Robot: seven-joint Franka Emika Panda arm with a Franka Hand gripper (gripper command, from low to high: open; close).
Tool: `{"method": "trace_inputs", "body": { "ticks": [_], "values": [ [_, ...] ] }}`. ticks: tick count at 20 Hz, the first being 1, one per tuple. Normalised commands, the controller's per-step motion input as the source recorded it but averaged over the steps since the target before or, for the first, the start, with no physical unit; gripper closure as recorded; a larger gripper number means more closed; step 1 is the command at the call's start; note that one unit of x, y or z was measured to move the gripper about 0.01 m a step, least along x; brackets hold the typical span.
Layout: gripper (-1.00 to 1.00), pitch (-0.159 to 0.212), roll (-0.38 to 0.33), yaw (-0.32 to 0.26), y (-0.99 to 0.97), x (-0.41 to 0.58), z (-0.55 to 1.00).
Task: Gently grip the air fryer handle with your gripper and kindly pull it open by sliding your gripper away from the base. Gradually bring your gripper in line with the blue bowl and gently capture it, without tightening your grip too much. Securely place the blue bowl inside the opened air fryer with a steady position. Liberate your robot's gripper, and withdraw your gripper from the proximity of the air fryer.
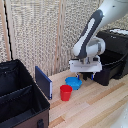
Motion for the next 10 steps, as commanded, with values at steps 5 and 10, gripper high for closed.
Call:
{"method": "trace_inputs", "body": {
  "ticks": [5,10],
  "values": [
    [1.0,-0.033,0.003,0.107,0.0,0.006,-0.16],
    [1.0,0.0,0.006,0.035,0.0,0.0,-0.02]
  ]
}}
